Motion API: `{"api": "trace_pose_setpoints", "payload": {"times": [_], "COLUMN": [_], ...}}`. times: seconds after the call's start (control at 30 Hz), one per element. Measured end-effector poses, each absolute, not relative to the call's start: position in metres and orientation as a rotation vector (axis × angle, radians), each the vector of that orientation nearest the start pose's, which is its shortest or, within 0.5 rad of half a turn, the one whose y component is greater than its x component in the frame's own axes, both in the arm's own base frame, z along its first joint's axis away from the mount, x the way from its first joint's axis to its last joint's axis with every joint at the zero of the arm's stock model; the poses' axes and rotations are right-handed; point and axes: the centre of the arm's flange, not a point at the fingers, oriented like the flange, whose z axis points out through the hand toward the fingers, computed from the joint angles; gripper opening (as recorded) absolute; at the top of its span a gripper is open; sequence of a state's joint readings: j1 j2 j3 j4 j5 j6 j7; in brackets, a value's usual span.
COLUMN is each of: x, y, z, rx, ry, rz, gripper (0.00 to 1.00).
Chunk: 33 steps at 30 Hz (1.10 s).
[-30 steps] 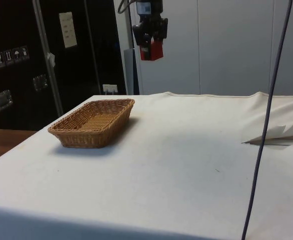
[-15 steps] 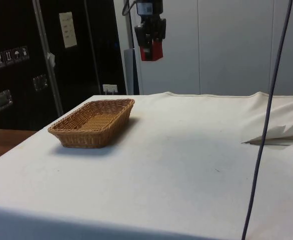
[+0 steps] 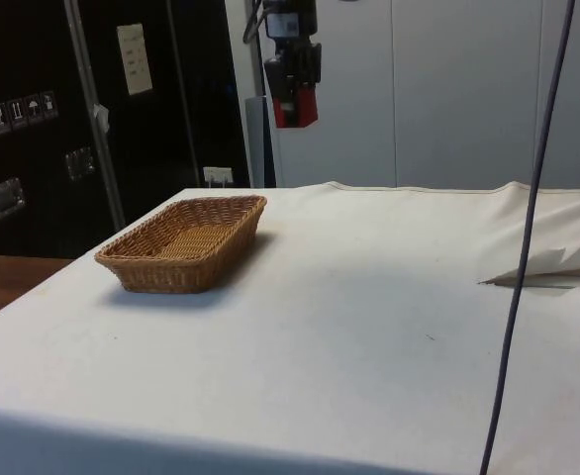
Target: Pick up the cube and place it into the basket.
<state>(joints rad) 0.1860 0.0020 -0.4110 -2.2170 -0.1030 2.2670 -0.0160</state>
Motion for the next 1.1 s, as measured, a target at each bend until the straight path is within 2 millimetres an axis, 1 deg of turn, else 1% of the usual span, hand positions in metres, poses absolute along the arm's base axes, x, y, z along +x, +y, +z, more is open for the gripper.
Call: {"api": "trace_pose_setpoints", "payload": {"times": [0.5,0.53,0.7,0.83,1.07,1.1], "x": [0.550,0.555,0.567,0.572,0.594,0.594], "y": [-0.115,-0.114,-0.112,-0.111,-0.110,-0.110], "z": [0.377,0.377,0.375,0.374,0.363,0.363], "rx": [-3.245,-3.249,-3.254,-3.253,-3.245,-3.245], "ry": [0.159,0.148,0.124,0.115,0.068,0.068], "rz": [0.011,0.021,0.053,0.060,0.105,0.105], "gripper": [0.01,0.01,0.01,0.01,0.01,0.01]}}
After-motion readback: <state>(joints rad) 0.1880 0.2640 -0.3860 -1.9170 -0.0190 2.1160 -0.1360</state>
